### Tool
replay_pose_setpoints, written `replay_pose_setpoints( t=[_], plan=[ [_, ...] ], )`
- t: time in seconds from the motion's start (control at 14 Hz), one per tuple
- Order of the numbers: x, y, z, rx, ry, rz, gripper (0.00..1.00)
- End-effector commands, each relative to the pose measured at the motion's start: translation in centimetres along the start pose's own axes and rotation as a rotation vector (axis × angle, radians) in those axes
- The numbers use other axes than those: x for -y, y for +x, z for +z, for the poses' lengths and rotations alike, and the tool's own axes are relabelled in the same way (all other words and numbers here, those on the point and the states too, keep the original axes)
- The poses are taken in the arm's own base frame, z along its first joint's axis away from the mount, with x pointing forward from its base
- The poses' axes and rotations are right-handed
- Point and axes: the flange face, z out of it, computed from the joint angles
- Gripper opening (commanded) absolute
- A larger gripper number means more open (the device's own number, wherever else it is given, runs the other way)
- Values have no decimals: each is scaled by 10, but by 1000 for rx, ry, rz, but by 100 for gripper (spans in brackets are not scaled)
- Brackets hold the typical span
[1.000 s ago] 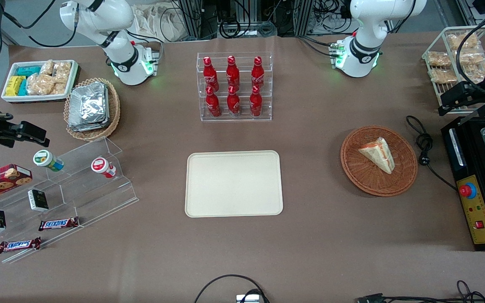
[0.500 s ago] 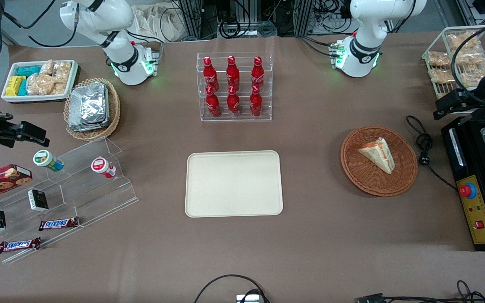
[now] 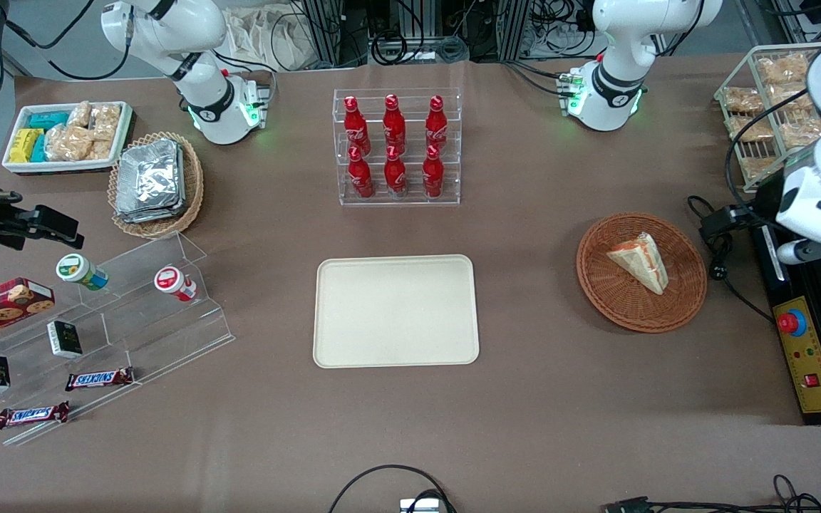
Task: Place sandwich from basket to tray
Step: 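Lower the open left gripper over the wrapped sandwich in the basket, then close the left gripper on the sandwich's wrapped edge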
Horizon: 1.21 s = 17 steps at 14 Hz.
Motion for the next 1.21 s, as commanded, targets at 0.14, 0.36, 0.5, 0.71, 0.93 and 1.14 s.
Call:
replay_pose_setpoints(
  t=[0.14, 0.36, 0.5, 0.71, 0.93, 1.14],
  plan=[
    [-15, -37, 68, -60, 54, -145, 100],
    [-30, -49, 104, -83, 79, -217, 100],
    [-27, -55, 122, -87, 75, -242, 100],
    [-22, -66, 149, -105, 60, -281, 100],
    [-18, -74, 173, -131, 37, -335, 100],
    [-10, -79, 192, -139, 25, -356, 100]
  ],
)
